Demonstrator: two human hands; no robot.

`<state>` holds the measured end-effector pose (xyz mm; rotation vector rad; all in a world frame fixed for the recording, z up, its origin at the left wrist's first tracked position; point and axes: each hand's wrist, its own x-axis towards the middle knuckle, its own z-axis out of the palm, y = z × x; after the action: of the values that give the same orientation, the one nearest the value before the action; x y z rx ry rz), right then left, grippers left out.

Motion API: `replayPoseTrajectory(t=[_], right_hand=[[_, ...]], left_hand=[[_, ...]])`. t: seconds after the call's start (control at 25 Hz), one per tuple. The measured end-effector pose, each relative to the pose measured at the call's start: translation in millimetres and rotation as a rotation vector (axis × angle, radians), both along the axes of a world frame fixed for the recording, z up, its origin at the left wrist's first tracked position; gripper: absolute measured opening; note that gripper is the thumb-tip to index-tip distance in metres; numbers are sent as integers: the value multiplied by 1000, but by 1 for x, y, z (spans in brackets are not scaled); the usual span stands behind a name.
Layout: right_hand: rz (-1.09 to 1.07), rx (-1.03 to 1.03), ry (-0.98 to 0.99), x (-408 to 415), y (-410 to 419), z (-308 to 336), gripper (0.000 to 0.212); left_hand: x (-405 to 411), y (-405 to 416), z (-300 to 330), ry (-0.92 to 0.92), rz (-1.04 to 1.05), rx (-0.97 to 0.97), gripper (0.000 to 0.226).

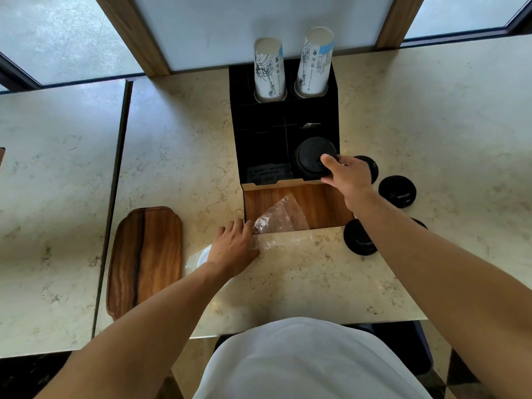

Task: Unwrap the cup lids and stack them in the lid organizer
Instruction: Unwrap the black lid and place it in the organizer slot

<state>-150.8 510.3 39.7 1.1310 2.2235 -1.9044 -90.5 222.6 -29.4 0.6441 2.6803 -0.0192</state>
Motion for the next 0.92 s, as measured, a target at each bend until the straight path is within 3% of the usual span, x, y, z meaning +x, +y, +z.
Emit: replayPoseTrajectory(t=[0.2, 0.44, 0.68, 0.92], right_hand=[[65, 181, -77, -32, 5, 3, 32], [110, 346, -169, -50, 5, 2, 48], [155, 424, -245, -58, 0, 0, 46], [209, 450, -273, -62, -4, -4, 31]], left_hand=[[-7, 0, -5, 6, 4, 7, 76], [-11, 0, -8, 37, 16, 41, 77], [-17, 1, -8, 57, -22, 23, 79], [-17, 1, -10, 82, -38, 19, 80]])
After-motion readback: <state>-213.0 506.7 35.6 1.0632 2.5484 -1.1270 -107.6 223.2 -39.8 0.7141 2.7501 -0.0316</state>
